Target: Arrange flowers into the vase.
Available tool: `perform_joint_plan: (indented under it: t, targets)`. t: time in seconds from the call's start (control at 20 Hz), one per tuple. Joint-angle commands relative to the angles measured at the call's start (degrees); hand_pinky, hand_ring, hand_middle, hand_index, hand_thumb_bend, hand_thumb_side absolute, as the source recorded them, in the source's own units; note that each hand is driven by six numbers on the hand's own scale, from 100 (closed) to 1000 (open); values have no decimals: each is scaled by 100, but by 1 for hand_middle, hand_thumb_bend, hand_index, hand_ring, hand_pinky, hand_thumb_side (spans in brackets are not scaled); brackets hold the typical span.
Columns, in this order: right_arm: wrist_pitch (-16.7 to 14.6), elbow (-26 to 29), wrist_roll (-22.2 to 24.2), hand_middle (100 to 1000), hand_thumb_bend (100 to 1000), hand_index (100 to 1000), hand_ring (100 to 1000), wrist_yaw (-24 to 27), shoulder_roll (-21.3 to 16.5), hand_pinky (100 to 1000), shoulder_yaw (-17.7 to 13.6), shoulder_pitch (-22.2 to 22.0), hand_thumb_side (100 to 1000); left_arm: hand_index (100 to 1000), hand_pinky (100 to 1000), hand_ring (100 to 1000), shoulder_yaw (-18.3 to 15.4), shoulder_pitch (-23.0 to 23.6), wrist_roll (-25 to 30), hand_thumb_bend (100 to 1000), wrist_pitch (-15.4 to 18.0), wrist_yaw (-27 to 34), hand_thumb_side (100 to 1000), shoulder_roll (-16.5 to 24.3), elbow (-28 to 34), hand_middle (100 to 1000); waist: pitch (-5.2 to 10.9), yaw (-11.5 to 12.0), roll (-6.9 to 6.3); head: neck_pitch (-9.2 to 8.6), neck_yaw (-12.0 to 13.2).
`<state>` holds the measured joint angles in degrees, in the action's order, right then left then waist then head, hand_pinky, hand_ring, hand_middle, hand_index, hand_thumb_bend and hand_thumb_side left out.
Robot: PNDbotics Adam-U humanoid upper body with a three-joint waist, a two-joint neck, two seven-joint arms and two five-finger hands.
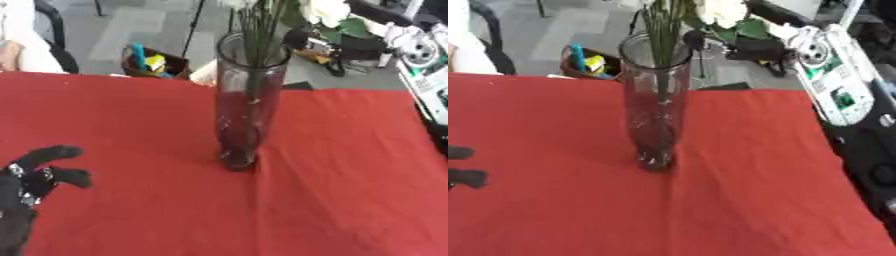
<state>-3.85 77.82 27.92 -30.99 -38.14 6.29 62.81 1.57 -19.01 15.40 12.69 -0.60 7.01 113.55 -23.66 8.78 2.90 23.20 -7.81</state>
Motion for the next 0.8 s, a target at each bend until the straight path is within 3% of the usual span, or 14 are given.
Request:
perform_joint_plan:
  t: [0.05,0.8]
  targets:
    - [7,57,-55,774,515,984,960,-20,-242,779,-121,10,1000,855,750,610,0,-52,-17,102,24,-10,1000,33,104,758,163,-14,-27,8,2]
    - [148,371,-347,760,483,971,941,162,-546,775,-436,-594,1000,856,749,611,-17,-53,-37,102,35,-12,1000,32,104,759,175,-82,-70,31,34]
